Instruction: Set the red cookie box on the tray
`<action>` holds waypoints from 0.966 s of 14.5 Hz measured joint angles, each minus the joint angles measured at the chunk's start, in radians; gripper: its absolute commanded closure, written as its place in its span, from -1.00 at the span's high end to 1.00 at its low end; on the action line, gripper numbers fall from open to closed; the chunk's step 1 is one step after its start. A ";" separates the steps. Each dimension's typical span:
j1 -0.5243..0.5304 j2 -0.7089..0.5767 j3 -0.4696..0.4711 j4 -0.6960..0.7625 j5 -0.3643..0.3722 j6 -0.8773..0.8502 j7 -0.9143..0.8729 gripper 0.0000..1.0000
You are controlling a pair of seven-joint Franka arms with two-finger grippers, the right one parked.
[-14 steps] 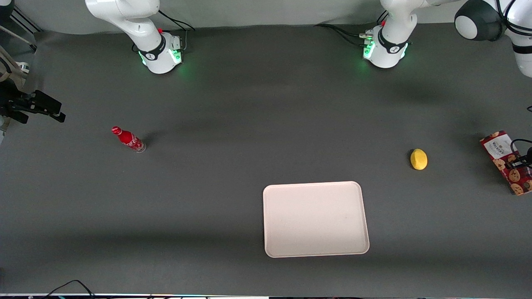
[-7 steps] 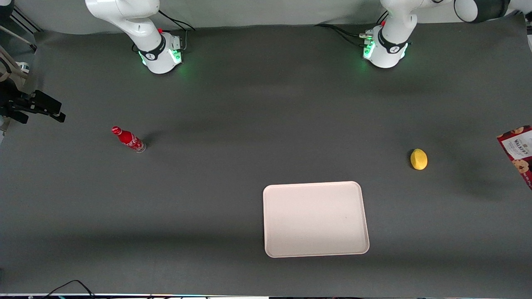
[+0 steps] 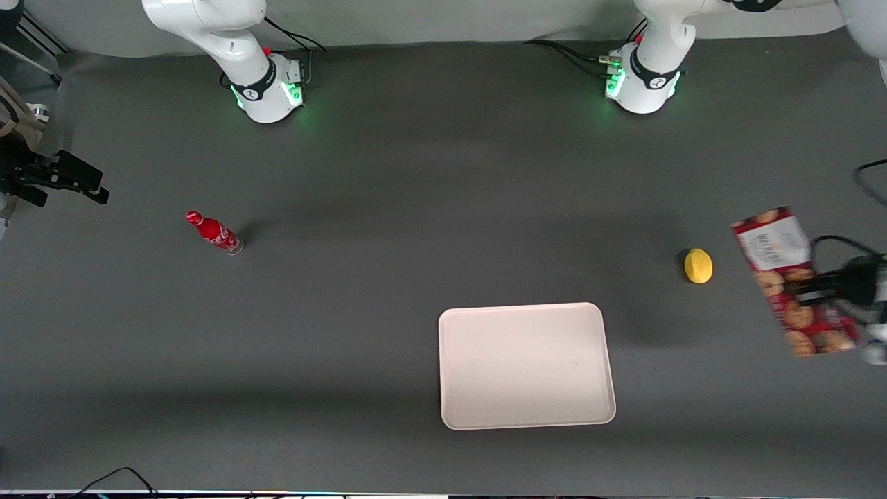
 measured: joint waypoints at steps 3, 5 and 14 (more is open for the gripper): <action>-0.012 0.038 -0.219 -0.004 0.099 0.111 -0.119 -1.00; -0.018 0.088 -0.296 -0.006 0.141 0.199 -0.139 -1.00; -0.061 0.394 -0.422 -0.078 0.348 0.632 -0.161 0.05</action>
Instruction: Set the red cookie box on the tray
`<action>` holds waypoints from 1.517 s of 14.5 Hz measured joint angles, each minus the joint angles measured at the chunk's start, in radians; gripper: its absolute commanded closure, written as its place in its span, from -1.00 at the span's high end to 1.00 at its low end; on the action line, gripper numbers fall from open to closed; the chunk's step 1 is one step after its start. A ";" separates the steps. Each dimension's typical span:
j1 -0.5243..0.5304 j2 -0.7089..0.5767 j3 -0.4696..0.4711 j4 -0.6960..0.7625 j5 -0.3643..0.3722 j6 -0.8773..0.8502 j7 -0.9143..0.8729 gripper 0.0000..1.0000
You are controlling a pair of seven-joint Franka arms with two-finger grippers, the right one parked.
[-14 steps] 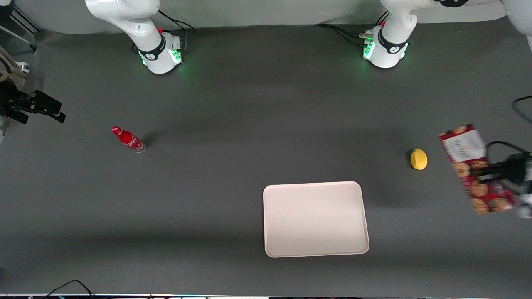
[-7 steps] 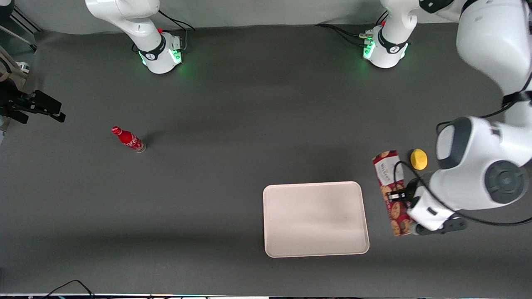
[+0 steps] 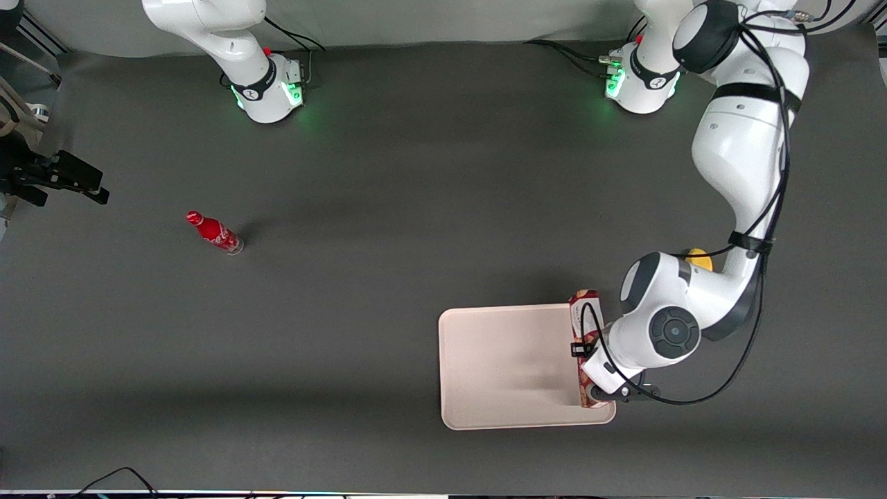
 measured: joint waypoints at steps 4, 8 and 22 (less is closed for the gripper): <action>0.013 0.017 0.002 0.007 0.056 0.012 -0.001 1.00; 0.034 -0.025 0.002 0.039 0.066 -0.136 0.000 1.00; 0.081 -0.708 0.221 -0.034 -0.183 -0.892 0.307 1.00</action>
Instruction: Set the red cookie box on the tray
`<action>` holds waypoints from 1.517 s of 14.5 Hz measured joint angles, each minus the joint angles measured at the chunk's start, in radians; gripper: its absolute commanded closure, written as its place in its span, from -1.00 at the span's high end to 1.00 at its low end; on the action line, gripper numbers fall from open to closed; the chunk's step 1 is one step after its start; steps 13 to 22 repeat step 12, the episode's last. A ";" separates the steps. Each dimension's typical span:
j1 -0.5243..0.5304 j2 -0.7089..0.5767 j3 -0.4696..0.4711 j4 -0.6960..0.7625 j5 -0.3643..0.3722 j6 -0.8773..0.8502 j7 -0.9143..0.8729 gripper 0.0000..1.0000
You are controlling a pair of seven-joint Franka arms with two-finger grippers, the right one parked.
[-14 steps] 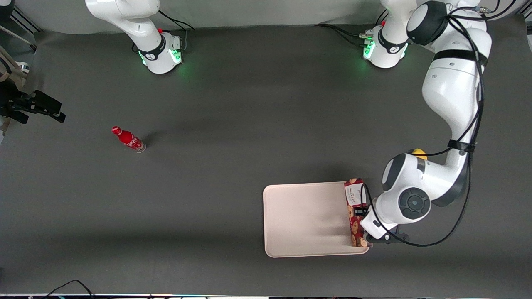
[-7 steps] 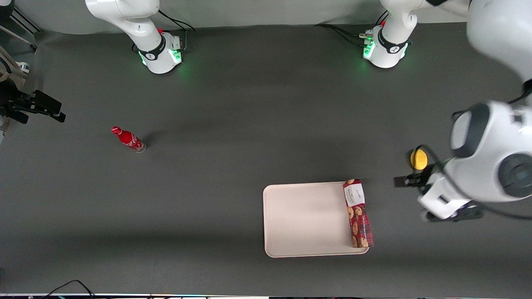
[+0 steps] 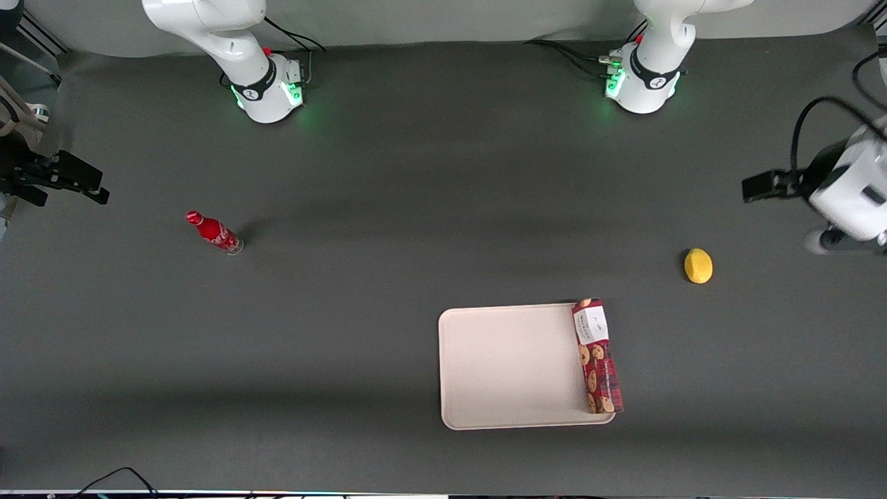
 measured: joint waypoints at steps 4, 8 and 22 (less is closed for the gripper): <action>0.001 -0.307 0.105 -0.393 -0.040 0.133 0.144 1.00; -0.004 -0.495 0.109 -0.621 -0.048 0.220 0.179 1.00; -0.012 -0.481 0.107 -0.610 -0.048 0.239 0.182 1.00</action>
